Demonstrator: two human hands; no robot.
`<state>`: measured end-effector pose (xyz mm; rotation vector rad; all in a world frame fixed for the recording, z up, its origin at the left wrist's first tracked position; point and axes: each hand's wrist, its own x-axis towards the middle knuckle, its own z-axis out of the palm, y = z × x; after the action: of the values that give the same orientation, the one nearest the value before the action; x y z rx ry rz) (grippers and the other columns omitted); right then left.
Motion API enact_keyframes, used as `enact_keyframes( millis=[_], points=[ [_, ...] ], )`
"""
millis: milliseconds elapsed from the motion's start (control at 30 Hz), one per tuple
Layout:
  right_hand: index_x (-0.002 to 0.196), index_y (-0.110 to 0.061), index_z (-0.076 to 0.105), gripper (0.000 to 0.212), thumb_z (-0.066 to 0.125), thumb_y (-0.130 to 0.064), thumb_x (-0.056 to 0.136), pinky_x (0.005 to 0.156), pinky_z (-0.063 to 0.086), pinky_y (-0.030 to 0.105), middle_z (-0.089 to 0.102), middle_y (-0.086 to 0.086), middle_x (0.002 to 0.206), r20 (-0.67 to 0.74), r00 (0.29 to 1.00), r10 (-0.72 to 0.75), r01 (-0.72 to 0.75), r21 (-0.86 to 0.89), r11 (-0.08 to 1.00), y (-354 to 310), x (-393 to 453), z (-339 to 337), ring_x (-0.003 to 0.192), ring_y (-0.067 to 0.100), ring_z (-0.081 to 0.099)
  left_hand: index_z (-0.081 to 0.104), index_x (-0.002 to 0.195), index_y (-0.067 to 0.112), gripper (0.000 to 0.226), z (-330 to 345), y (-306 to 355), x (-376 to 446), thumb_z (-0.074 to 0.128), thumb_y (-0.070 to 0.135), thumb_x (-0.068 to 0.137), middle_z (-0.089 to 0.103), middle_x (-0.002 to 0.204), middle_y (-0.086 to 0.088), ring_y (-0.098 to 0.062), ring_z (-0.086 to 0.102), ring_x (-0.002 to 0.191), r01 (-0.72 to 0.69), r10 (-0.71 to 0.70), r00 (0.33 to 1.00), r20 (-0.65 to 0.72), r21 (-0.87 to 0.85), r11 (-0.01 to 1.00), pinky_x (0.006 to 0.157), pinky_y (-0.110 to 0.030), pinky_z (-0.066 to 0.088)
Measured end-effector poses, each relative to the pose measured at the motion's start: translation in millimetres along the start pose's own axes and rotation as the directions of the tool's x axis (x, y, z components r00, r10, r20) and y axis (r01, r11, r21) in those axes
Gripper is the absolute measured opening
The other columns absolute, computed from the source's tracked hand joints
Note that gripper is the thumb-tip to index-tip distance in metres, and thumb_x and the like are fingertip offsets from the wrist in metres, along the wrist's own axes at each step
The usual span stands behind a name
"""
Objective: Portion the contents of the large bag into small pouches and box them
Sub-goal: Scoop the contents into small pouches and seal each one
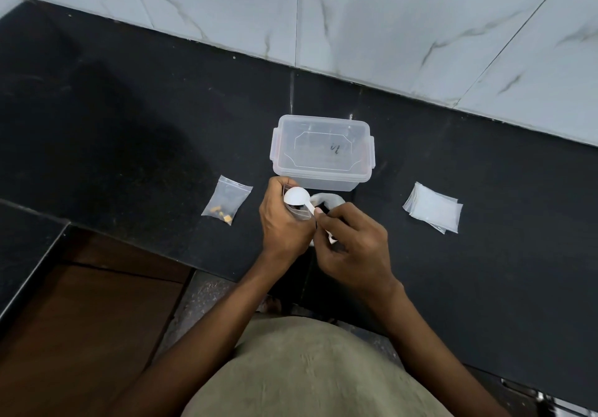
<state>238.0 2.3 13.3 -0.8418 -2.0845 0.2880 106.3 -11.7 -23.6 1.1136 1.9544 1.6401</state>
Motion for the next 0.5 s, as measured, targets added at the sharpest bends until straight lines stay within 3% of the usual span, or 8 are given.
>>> enact_keyframes(
  millis=[100, 200, 267, 367, 433, 500],
  points=[
    [0.079, -0.003, 0.078, 0.005, 0.076, -0.002, 0.083, 0.052, 0.050, 0.026, 0.064, 0.006, 0.075, -0.012, 0.999, 0.041, -0.040, 0.043, 0.998, -1.6, 0.0, 0.9, 0.059, 0.018, 0.058, 0.052, 0.096, 0.013, 0.049, -0.1, 2.1, 0.7, 0.086, 0.009, 0.060, 0.058, 0.084, 0.001, -0.015, 0.055, 0.072, -0.004, 0.004, 1.000, 0.015, -0.005, 1.000, 0.064, -0.032, 0.049],
    [0.081, -0.001, 0.079, 0.005, 0.078, 0.004, 0.079, 0.055, 0.050, 0.026, 0.067, 0.005, 0.073, -0.068, 0.971, 0.227, -0.207, 0.228, 0.951, -5.8, 5.4, -3.2, 0.061, 0.017, 0.062, 0.052, 0.096, 0.015, 0.045, 1.7, -0.2, 2.0, 0.085, 0.003, 0.068, 0.058, 0.085, 0.006, -0.013, 0.057, 0.074, 0.000, 0.001, 1.000, -0.025, 0.038, 0.999, 0.068, -0.034, 0.051],
    [0.083, -0.003, 0.080, 0.010, 0.078, 0.006, 0.080, 0.059, 0.052, 0.029, 0.071, 0.003, 0.074, -0.039, 0.894, 0.446, -0.398, 0.389, 0.831, -7.3, 11.1, -7.5, 0.064, 0.020, 0.067, 0.052, 0.097, 0.015, 0.042, 1.0, -1.5, 2.5, 0.084, 0.004, 0.072, 0.059, 0.086, 0.006, -0.013, 0.059, 0.077, -0.012, 0.014, 0.999, -0.029, 0.059, 0.998, 0.070, -0.034, 0.052],
    [0.085, -0.005, 0.080, 0.012, 0.076, 0.005, 0.082, 0.063, 0.056, 0.027, 0.078, 0.003, 0.078, 0.071, 0.694, 0.717, -0.636, 0.526, 0.564, -0.4, 15.5, -9.7, 0.071, 0.015, 0.074, 0.052, 0.100, 0.012, 0.037, -3.5, -4.1, 2.4, 0.078, 0.003, 0.075, 0.058, 0.084, 0.006, -0.012, 0.059, 0.077, 0.002, -0.002, 1.000, -0.007, 0.047, 0.999, 0.072, -0.031, 0.051],
    [0.080, -0.008, 0.080, 0.013, 0.075, 0.003, 0.080, 0.060, 0.054, 0.025, 0.076, 0.002, 0.071, 0.127, 0.608, 0.784, -0.736, 0.460, 0.496, 8.9, 15.3, -9.3, 0.063, 0.008, 0.068, 0.053, 0.104, 0.013, 0.033, -6.1, -6.6, 2.7, 0.071, 0.001, 0.078, 0.061, 0.087, 0.003, -0.014, 0.060, 0.082, 0.040, -0.039, 0.999, -0.017, 0.038, 0.998, 0.077, -0.036, 0.052],
    [0.075, -0.013, 0.080, 0.014, 0.072, -0.001, 0.077, 0.057, 0.050, 0.021, 0.072, -0.002, 0.063, 0.164, 0.573, 0.803, -0.808, 0.279, 0.519, 17.1, 11.8, -7.1, 0.055, 0.002, 0.061, 0.054, 0.109, 0.016, 0.031, -7.8, -9.0, 3.3, 0.065, 0.005, 0.082, 0.063, 0.094, -0.001, -0.019, 0.062, 0.089, 0.083, -0.083, 0.996, -0.008, -0.002, 0.997, 0.084, -0.042, 0.052]
  ],
)
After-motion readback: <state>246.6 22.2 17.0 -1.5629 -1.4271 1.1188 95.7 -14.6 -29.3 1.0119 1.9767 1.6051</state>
